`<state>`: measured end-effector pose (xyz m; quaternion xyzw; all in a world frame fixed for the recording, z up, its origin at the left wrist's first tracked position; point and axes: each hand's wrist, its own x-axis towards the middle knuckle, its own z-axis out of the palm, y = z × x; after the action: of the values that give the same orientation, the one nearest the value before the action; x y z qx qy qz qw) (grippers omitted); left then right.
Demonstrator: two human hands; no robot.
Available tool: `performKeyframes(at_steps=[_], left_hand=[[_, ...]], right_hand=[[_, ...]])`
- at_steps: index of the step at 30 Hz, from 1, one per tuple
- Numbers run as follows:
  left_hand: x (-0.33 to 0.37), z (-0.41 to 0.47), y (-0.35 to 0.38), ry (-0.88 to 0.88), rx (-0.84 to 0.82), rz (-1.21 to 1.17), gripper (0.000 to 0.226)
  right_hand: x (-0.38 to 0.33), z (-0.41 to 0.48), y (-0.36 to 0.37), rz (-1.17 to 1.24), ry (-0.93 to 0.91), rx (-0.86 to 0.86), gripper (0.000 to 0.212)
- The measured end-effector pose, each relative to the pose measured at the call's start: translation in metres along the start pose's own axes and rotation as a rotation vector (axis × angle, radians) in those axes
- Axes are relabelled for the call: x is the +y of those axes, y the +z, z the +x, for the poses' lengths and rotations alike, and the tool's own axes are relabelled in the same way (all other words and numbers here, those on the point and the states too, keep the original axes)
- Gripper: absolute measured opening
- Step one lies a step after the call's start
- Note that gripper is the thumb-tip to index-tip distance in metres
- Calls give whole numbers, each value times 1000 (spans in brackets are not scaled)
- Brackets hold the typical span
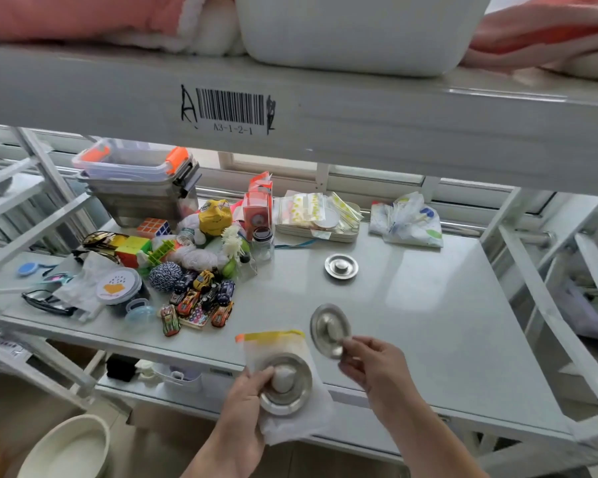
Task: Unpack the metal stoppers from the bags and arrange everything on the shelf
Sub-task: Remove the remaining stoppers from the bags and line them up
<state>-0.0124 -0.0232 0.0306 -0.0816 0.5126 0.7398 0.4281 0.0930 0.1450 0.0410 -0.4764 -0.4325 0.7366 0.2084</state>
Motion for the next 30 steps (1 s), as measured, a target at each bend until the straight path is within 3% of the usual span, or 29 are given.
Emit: performKeyframes(at_steps=[3, 7, 19, 22, 26, 30], left_hand=[[-1, 0, -8, 21, 63, -23, 28], [-2, -6, -5, 56, 87, -18, 29], [3, -21, -1, 96, 51, 5, 15], [2, -20, -5, 88, 52, 5, 18], [-2, -12, -7, 63, 58, 5, 28], [-2, -8, 0, 59, 37, 34, 33]], right_hand=[[-10, 46, -11, -33, 1, 201, 12], [-13, 86, -8, -152, 25, 337, 9], [-17, 124, 17, -181, 19, 445, 17], [-18, 120, 17, -148, 15, 420, 19], [-12, 82, 12, -315, -104, 364, 14], [5, 0, 11, -424, -201, -130, 15]])
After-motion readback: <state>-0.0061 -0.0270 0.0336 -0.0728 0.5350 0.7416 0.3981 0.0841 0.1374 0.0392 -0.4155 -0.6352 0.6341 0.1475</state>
